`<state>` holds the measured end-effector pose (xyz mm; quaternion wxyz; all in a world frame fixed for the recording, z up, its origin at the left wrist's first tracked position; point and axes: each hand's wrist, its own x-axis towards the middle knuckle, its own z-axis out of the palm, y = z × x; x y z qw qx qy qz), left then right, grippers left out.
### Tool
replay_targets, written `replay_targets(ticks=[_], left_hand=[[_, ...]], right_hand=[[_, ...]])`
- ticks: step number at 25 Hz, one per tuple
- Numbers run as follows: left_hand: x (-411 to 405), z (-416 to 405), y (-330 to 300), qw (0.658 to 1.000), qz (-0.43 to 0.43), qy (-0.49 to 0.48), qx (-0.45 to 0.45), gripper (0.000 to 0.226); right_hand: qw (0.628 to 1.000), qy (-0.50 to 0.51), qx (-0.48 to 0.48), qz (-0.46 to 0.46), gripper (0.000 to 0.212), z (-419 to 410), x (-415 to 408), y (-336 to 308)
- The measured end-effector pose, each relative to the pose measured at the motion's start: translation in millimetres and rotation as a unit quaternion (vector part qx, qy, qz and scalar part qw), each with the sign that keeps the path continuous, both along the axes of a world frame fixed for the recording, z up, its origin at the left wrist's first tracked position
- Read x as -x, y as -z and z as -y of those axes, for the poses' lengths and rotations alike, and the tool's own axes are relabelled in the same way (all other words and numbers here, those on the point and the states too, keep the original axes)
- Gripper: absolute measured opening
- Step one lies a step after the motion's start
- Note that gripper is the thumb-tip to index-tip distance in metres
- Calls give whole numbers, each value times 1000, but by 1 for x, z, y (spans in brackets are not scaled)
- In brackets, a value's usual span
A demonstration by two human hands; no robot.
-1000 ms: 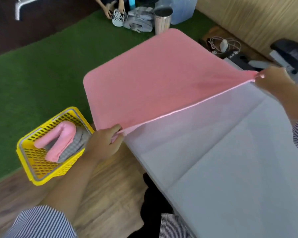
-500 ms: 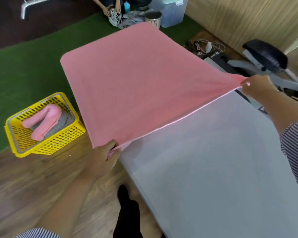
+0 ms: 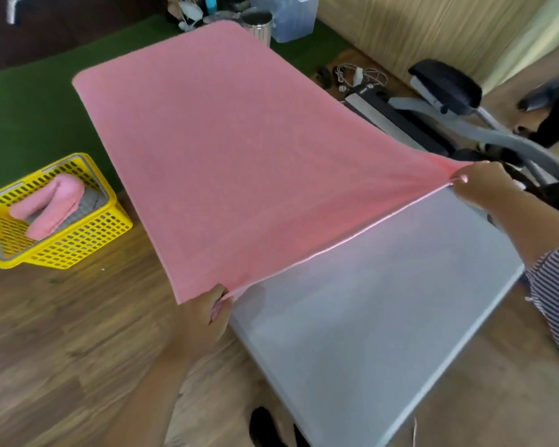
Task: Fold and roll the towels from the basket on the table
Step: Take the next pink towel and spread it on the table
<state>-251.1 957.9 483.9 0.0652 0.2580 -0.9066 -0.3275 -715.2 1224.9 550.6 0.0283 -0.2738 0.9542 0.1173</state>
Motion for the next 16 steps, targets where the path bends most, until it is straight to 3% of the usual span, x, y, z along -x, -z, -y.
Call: replay_targets(ticks=[4,9,12,16], left_hand=[[-24,-52,9,1000,14,-13,-2,29],[-31,-112,27,997,35,-73,8,38],[-12,-153,35,990,38,-103,88,26],[-11,-205,46,966,73,-149,198,24]], right_hand=[[999,-3,31,33,28,-47,-25,0],[994,-37,36,93,24,-100,8,37],[980,-98,130,118,17,-113,34,53],[966,-157,115,170,21,-160,54,66]])
